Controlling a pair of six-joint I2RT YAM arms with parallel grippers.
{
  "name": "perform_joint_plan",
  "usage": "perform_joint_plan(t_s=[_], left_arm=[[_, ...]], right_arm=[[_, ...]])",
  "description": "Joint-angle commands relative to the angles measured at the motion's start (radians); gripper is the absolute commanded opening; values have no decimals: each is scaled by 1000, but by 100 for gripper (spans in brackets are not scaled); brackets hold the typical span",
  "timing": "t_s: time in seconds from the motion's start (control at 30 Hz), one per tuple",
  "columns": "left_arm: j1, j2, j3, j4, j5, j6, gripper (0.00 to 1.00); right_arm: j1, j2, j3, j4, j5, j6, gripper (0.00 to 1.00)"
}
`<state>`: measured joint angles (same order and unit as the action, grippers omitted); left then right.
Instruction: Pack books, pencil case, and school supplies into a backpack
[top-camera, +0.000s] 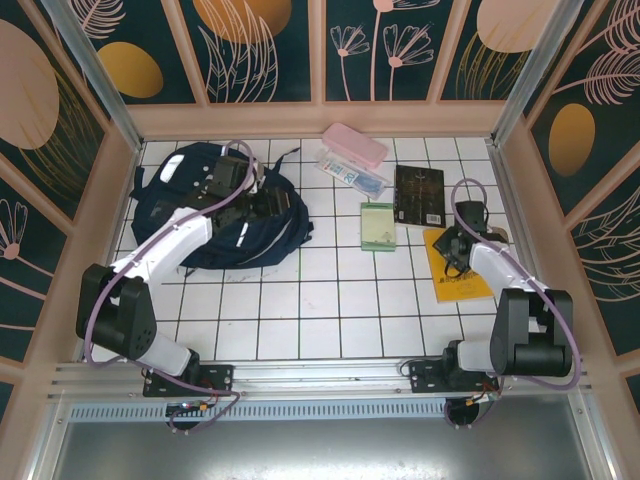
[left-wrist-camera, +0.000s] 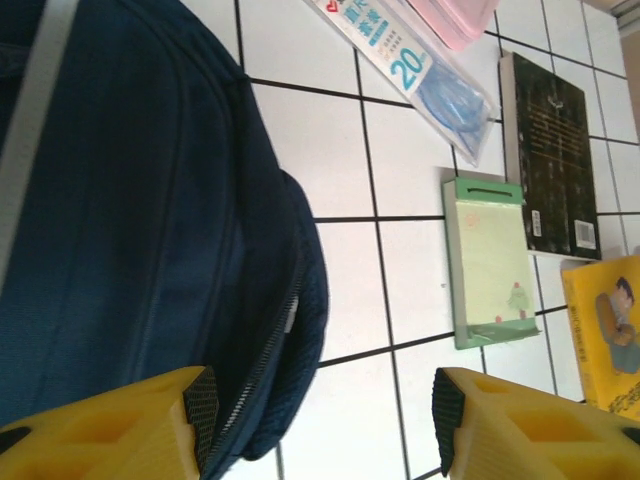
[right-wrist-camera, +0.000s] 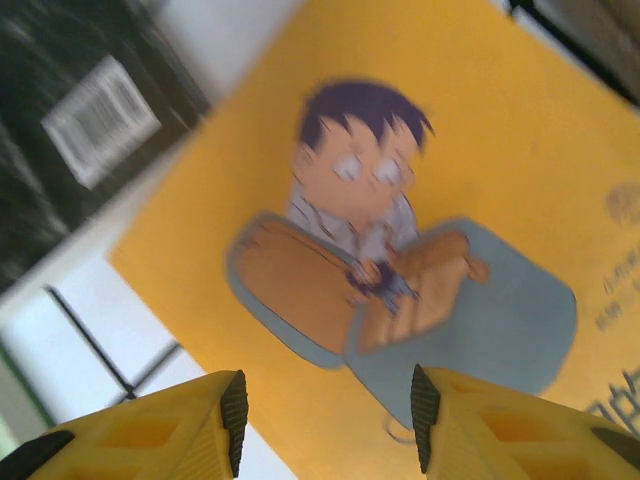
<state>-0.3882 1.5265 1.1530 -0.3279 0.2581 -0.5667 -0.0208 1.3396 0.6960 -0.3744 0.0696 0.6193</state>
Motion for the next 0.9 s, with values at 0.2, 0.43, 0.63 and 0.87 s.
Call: perform_joint_plan(t_s=[0.2,0.43,0.63,0.87], left_arm=[[-51,7,-41,62,4,-75,60],[-81,5,-90,88,14,-97,61],[-118,-8,-141,111,13,-123,60],[-186,-28,-210,150,18,-161,59]], right_arm=[[35,-40,-167,-10,-177,117,47],[337,-47,-196,74,-230,358,47],[580,81,-121,181,-230,507,47],[740,264,78,137,-199,471,48]])
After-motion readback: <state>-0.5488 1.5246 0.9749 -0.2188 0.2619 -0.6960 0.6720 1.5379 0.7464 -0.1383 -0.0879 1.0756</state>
